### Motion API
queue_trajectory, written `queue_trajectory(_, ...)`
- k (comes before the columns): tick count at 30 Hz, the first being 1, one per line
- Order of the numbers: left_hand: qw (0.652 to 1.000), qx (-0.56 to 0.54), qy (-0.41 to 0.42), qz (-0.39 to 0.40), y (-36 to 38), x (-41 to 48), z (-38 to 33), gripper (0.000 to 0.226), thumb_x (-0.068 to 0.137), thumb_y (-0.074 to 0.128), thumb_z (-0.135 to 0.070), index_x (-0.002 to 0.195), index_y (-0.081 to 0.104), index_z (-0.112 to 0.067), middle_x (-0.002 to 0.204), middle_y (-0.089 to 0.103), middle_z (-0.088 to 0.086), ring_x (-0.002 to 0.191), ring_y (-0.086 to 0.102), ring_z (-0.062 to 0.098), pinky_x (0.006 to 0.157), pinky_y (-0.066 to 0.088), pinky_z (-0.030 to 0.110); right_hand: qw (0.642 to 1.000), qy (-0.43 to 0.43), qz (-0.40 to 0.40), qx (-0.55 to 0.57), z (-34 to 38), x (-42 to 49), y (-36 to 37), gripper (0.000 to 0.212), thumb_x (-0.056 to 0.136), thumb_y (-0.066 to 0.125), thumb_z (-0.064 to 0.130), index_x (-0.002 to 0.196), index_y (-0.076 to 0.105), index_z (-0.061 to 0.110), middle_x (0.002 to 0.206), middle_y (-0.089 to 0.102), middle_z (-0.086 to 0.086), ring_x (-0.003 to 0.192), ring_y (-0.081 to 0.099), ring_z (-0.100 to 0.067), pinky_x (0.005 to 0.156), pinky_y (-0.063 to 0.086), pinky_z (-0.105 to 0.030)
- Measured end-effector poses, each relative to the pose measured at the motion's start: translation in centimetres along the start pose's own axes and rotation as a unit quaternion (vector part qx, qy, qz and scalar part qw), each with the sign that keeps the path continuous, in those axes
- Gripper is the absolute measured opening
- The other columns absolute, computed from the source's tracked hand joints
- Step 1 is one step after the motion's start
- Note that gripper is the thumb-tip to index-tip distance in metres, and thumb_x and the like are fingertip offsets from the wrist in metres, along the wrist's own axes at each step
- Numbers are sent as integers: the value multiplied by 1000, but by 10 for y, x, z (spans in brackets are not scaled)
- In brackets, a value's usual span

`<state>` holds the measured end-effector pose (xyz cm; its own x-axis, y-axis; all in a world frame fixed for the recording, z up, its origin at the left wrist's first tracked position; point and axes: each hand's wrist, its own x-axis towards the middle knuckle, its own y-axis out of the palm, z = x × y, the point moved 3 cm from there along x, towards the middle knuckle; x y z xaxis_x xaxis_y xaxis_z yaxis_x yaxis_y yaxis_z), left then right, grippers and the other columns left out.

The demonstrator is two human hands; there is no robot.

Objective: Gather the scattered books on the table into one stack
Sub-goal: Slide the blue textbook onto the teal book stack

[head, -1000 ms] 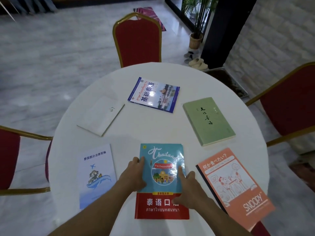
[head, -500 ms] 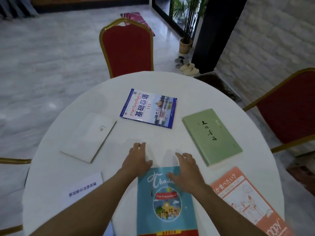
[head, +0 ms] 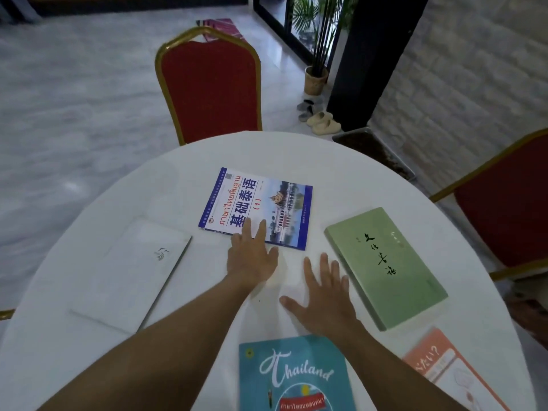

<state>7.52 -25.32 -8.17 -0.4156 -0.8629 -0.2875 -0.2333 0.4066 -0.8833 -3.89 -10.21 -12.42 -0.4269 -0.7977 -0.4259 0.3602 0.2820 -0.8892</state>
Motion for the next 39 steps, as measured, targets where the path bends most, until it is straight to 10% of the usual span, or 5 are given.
queue_trajectory(7,998,55,-16,-36,20,6,-4,65,95,32,-63,152,24,-35,165,19,7,144,27,42,112,35,50,997,-8,-73,7,-5,0,14,100,70,1,100,141,-44,44,157,-47,0,150,-37,-27,123,-17,-50)
queue_trajectory(18,994,83,50,-56,12,-4,26,51,96,30,-60,137,38,-30,147,38,2,133,37,28,112,32,46,998,-14,-67,-5,-7,-4,11,90,88,4,82,159,-20,32,166,-33,-1,155,-27,-25,125,-13,-49)
queue_trajectory(25,997,0,23,-74,6,-21,51,62,84,52,-70,123,40,-25,131,48,-1,121,44,22,106,40,41,968,21,-184,170,-6,-8,-22,67,97,49,56,151,36,19,155,41,-6,144,35,-25,118,30,-46)
queue_trajectory(33,995,-67,76,23,-11,-9,75,79,75,78,-51,136,37,-21,142,43,2,128,39,20,110,38,37,979,20,-64,192,21,33,-42,89,96,59,51,163,11,17,172,6,-4,159,6,-25,125,15,-51)
queue_trajectory(39,988,-149,-27,13,-18,-17,83,109,62,92,-30,145,23,-13,144,26,9,135,29,24,110,34,35,978,51,-49,194,40,37,-47,76,81,79,44,141,40,18,147,41,-8,137,37,-31,110,38,-48)
